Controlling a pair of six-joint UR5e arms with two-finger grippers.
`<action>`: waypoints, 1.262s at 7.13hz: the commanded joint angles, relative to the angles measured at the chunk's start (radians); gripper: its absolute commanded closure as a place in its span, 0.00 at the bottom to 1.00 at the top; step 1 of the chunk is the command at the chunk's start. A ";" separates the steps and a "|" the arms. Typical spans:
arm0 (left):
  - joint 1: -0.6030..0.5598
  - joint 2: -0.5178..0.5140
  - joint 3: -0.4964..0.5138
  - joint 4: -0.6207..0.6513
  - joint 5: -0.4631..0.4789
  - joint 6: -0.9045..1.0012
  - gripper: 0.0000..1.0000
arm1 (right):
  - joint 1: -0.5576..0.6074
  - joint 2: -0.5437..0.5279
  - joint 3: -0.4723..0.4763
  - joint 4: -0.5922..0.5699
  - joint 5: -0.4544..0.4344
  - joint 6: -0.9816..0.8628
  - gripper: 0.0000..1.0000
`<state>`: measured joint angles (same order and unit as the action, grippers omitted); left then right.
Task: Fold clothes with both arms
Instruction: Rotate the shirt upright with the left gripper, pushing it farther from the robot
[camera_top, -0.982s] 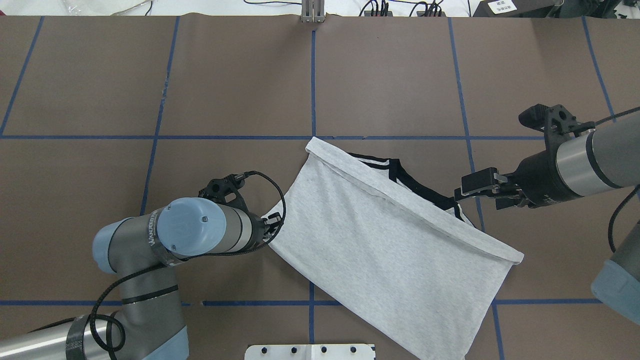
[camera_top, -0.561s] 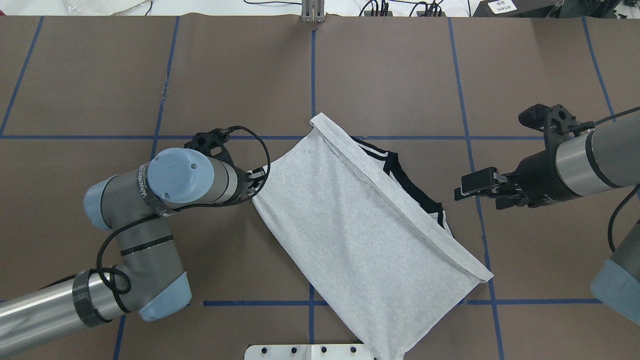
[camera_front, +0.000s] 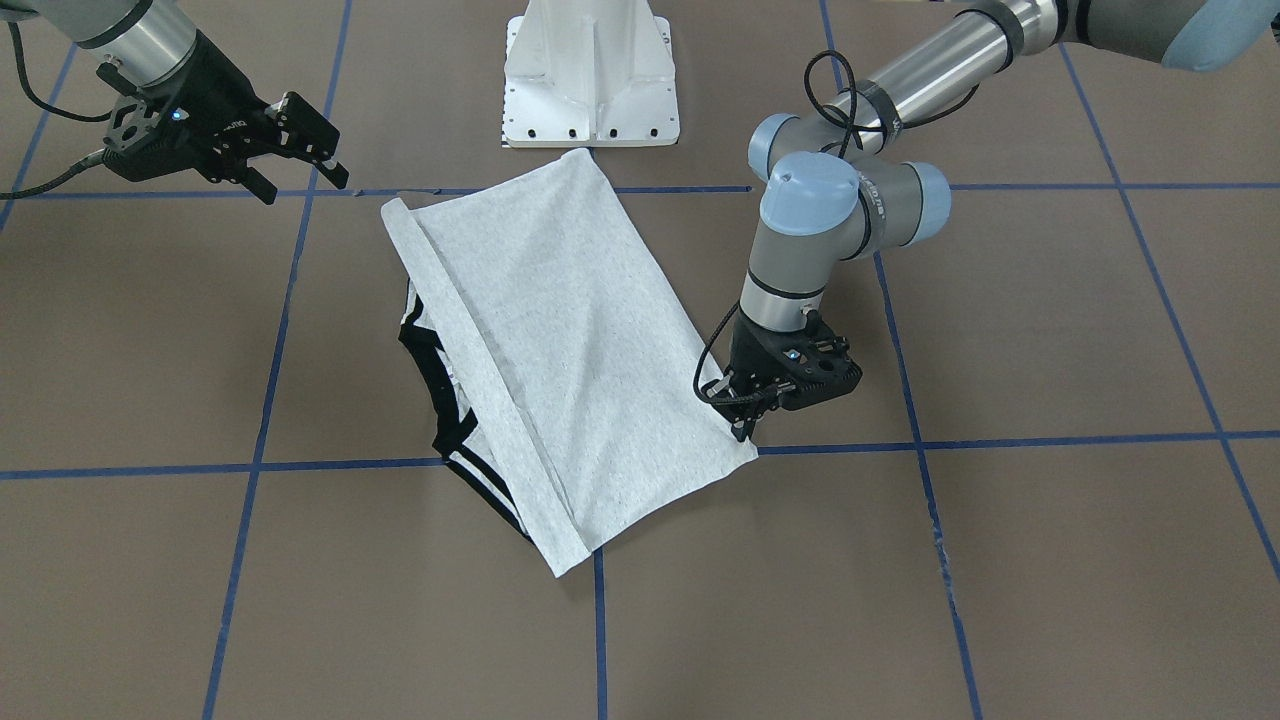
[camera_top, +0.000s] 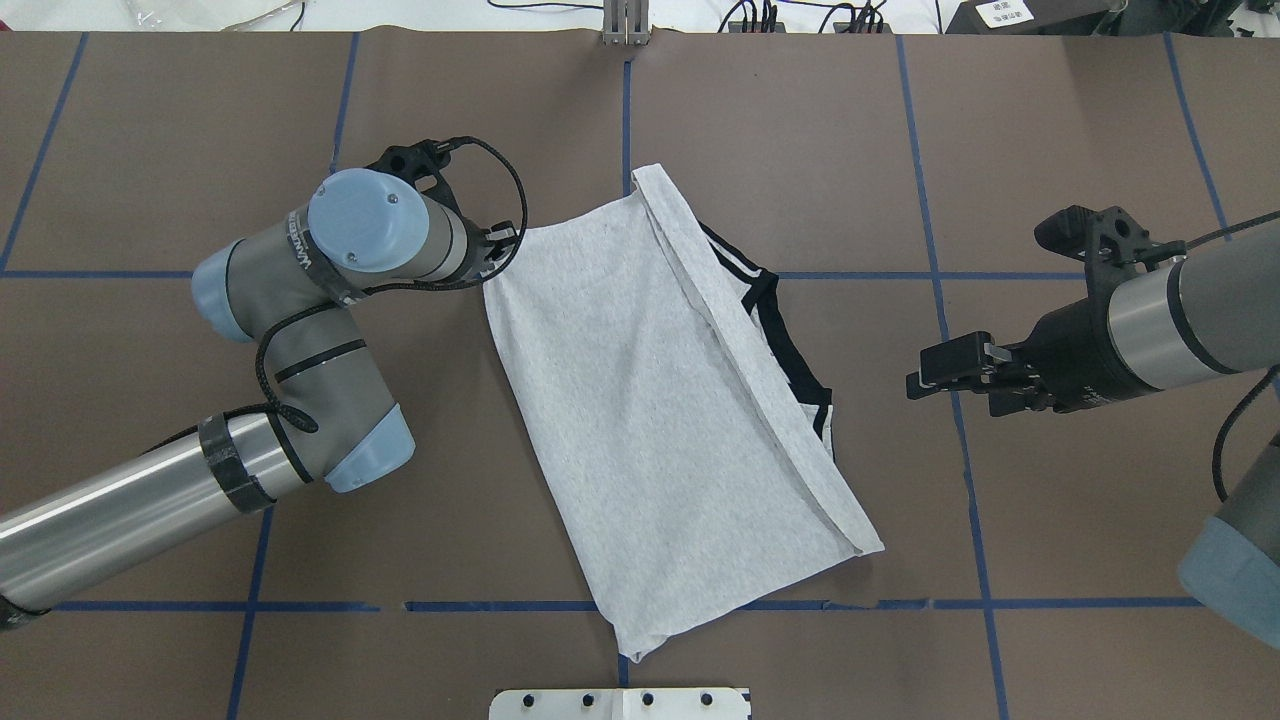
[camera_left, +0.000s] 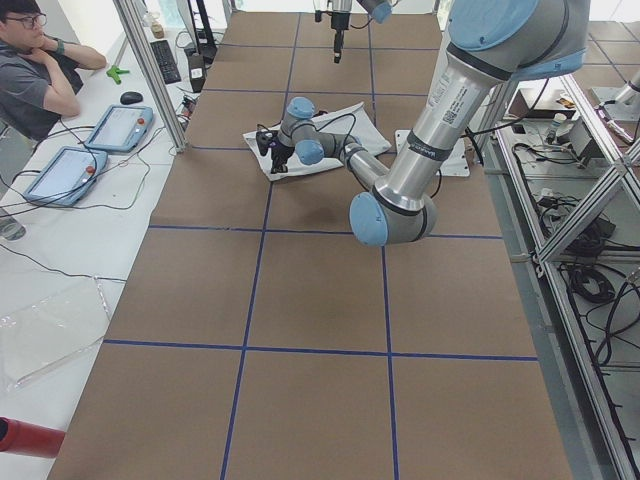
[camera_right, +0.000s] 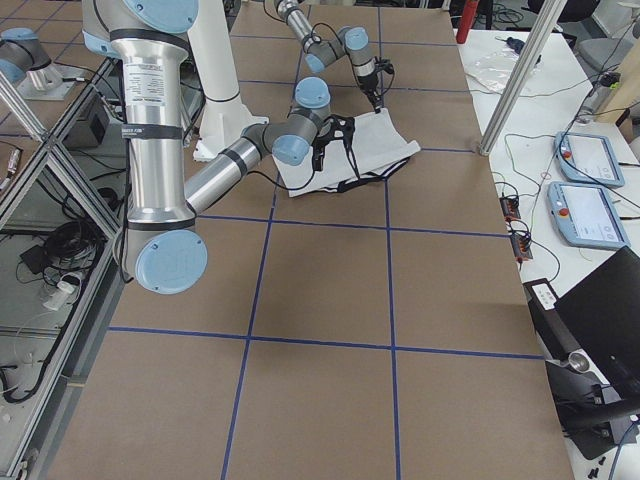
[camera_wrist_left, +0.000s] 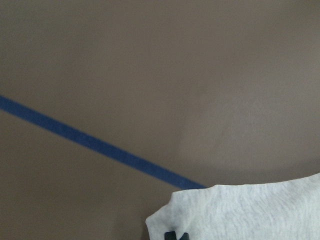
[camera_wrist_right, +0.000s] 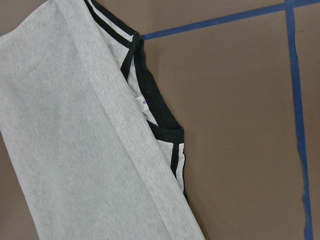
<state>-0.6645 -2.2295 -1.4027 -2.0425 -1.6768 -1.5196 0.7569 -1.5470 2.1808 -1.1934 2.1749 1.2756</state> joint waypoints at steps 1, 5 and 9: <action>-0.041 -0.076 0.168 -0.164 0.026 0.065 1.00 | -0.001 0.001 -0.009 0.000 -0.001 0.001 0.00; -0.049 -0.260 0.486 -0.378 0.121 0.127 1.00 | -0.001 -0.001 -0.007 0.002 -0.003 0.002 0.00; -0.108 -0.228 0.426 -0.371 -0.005 0.211 0.00 | -0.005 0.036 -0.038 -0.012 -0.021 0.001 0.00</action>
<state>-0.7466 -2.4789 -0.9387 -2.4200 -1.6002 -1.3328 0.7531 -1.5359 2.1636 -1.1970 2.1605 1.2768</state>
